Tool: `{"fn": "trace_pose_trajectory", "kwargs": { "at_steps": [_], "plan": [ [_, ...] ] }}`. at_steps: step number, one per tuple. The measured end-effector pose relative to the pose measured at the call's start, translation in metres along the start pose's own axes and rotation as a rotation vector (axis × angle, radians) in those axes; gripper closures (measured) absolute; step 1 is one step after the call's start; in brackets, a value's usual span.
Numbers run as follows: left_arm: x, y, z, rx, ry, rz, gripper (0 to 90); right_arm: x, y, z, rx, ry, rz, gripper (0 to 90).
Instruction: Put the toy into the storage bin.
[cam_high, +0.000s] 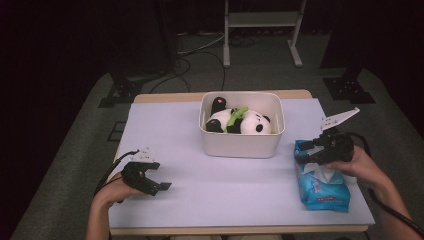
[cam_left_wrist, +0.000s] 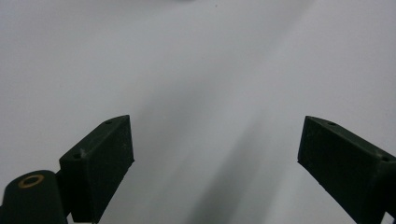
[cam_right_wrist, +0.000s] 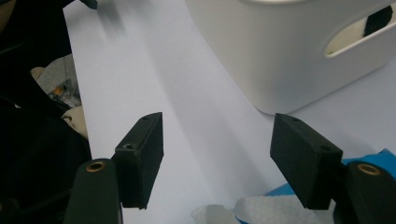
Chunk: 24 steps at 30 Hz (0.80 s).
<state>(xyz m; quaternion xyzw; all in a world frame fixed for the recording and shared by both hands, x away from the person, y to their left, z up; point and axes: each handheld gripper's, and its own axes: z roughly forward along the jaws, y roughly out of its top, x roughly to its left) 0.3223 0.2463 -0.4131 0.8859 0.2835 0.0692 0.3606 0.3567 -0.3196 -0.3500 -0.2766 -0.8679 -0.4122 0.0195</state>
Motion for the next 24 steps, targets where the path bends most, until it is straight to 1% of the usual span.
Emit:
{"fn": "trace_pose_trajectory", "kwargs": {
  "at_steps": [2, 3, 9, 14, 21, 24],
  "plan": [
    [0.000, 0.000, 0.000, -0.005, 0.001, -0.004, 9.6, 0.000, -0.003, 0.001, 0.000, 0.001, 0.010, 33.5],
    [0.000, 0.000, 0.000, 0.000, 0.000, 0.003, 9.6, 0.001, -0.005, 0.001, 0.001, -0.002, 0.007, 33.3],
    [0.000, 0.001, 0.001, 0.009, -0.004, 0.007, 9.6, 0.004, -0.013, 0.003, -0.012, 0.005, 0.013, 33.3],
    [0.000, 0.000, 0.002, 0.008, -0.004, 0.002, 9.6, 0.006, -0.020, 0.004, -0.018, 0.007, 0.021, 33.3],
    [0.000, -0.001, 0.002, 0.008, -0.003, -0.005, 9.6, 0.007, -0.025, 0.004, -0.024, 0.013, 0.031, 33.0],
    [0.000, -0.001, 0.002, 0.008, -0.004, -0.001, 9.6, 0.007, -0.027, 0.005, -0.027, 0.015, 0.029, 33.0]
  ]
}}
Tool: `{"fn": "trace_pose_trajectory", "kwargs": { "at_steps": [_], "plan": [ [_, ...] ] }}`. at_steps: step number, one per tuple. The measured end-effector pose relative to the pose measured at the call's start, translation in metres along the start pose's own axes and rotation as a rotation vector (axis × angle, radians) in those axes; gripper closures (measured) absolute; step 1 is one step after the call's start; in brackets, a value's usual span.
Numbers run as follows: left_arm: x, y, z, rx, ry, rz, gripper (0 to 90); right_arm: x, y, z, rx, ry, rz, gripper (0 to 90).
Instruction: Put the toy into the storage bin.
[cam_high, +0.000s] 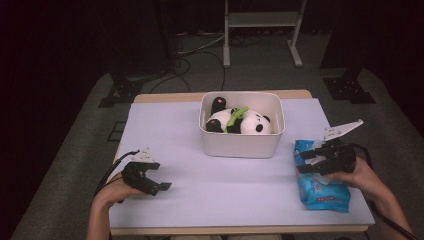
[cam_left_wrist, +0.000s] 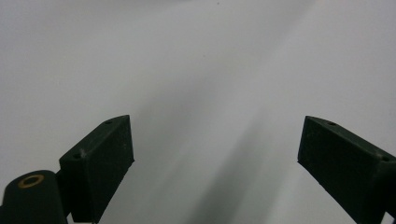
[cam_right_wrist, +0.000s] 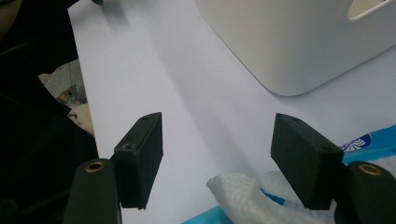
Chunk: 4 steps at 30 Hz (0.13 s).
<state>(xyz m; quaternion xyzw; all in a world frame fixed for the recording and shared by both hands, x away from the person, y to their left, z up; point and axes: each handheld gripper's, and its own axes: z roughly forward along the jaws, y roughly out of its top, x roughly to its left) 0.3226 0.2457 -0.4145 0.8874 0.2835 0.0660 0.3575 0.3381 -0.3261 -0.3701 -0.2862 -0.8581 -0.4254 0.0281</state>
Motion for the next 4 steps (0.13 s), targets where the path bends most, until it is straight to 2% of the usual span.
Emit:
{"fn": "trace_pose_trajectory", "kwargs": {
  "at_steps": [4],
  "plan": [
    [-0.0005, 0.0010, -0.0012, -0.002, 0.002, 0.005, 9.6, 0.0019, -0.0001, 0.0009, 0.001, -0.002, -0.008, 32.9]
  ]
}}
